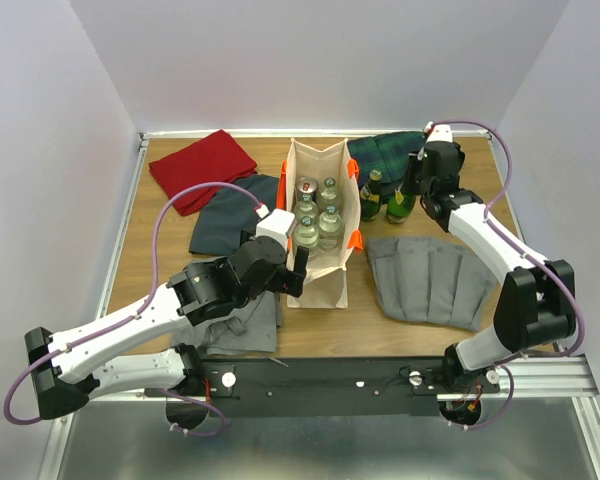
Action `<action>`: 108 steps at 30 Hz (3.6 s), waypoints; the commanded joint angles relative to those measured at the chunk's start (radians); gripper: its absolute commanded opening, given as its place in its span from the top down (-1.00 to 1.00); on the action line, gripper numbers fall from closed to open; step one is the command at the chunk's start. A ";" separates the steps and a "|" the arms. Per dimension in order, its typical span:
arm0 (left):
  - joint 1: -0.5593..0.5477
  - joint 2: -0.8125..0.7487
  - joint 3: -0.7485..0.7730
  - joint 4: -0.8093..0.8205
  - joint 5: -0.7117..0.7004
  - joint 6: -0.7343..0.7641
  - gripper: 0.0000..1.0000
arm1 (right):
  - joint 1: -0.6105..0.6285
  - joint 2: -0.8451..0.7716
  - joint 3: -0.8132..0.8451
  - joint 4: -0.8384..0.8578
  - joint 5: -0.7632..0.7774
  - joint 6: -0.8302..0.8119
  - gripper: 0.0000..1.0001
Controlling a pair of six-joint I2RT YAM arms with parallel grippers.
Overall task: Take the beverage out of the canvas bag
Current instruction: Place the drink at the center of the board.
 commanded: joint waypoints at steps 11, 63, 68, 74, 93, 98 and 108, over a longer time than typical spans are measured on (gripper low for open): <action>0.006 0.023 0.003 -0.025 -0.030 0.015 -0.98 | -0.001 0.066 0.122 0.136 -0.056 -0.030 0.99; 0.041 -0.032 -0.028 0.001 0.036 0.007 -0.98 | 0.027 0.086 0.135 -0.161 -0.060 -0.030 0.12; 0.041 -0.055 -0.012 -0.018 0.036 -0.007 -0.98 | 0.027 0.071 0.128 -0.164 -0.057 -0.024 0.11; 0.041 -0.064 -0.015 -0.024 0.036 -0.008 -0.98 | 0.025 0.069 0.128 -0.172 -0.071 -0.014 -0.08; 0.041 -0.043 -0.015 0.001 0.088 0.008 -0.98 | 0.027 0.010 0.164 -0.223 -0.074 0.006 -0.18; 0.041 -0.017 -0.018 0.014 0.125 0.018 -0.97 | 0.028 -0.047 0.179 -0.269 -0.077 0.021 -0.19; 0.041 -0.018 -0.031 0.034 0.165 0.025 -0.95 | 0.065 -0.087 0.358 -0.466 -0.253 0.036 -0.19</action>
